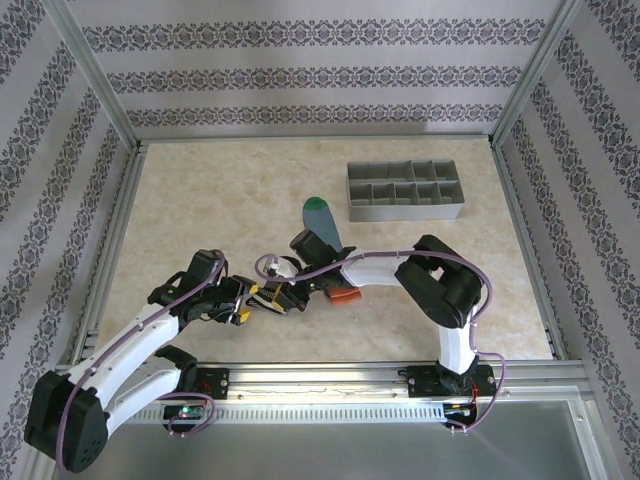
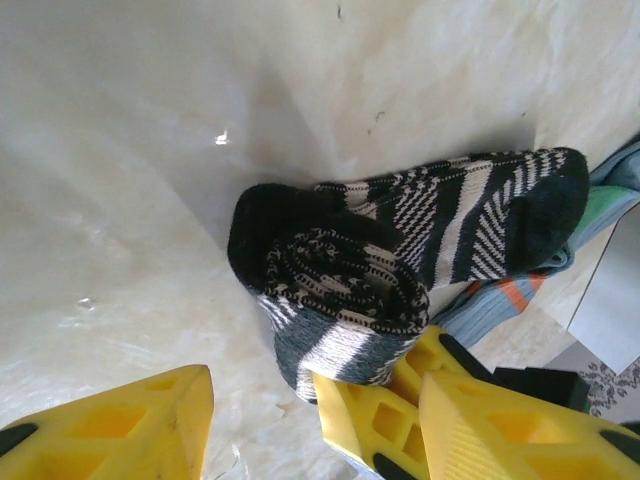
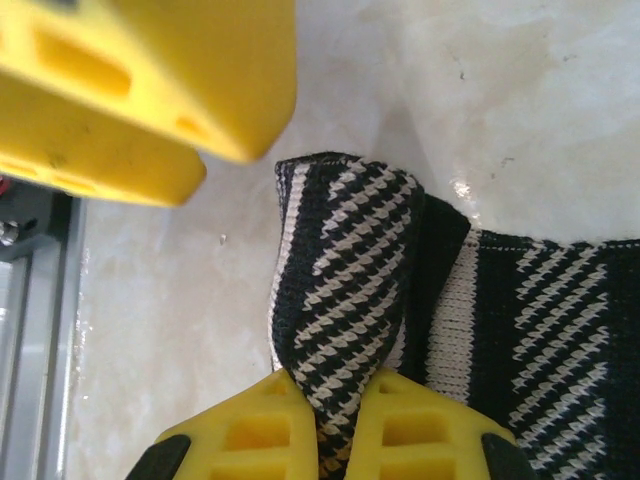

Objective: Roll the socks

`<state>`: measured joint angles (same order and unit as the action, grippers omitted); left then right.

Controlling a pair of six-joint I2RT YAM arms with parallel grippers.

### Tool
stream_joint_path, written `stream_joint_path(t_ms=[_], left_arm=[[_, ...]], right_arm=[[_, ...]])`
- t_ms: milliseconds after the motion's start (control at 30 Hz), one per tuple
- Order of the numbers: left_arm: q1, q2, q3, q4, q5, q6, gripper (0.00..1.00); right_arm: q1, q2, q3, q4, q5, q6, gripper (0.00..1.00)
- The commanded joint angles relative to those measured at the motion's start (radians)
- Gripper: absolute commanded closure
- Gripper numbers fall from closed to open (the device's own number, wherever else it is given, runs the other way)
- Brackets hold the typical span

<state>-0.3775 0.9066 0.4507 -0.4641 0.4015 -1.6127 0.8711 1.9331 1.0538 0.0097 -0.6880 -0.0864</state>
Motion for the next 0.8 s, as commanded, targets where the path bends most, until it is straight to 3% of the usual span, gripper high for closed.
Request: stream_joint_path(t_ms=[0,300,600,667,767], left_arm=[[0.003,0.042,-0.013,0.117,0.046,0.017,0.44],[-0.043,0.17,-0.041,0.262,0.053,0.006,0.42],[-0.057,0.272,-0.038,0.213,0.04,0.052,0.44],[-0.057,0.314,-0.044,0.187,0.034,0.079,0.51],[-0.061,0.37,-0.069,0.163,0.043,0.09,0.8]], right_arm=[[-0.025,0.093,0.004,-0.197,-0.006,0.043,1.0],[-0.041,0.157,0.06,-0.291,-0.004,0.036,1.0],[-0.065,0.182,0.068,-0.289,-0.008,0.045,1.0],[-0.067,0.189,0.072,-0.286,-0.003,0.043,1.0],[-0.065,0.172,0.069,-0.274,0.027,0.022,1.0]])
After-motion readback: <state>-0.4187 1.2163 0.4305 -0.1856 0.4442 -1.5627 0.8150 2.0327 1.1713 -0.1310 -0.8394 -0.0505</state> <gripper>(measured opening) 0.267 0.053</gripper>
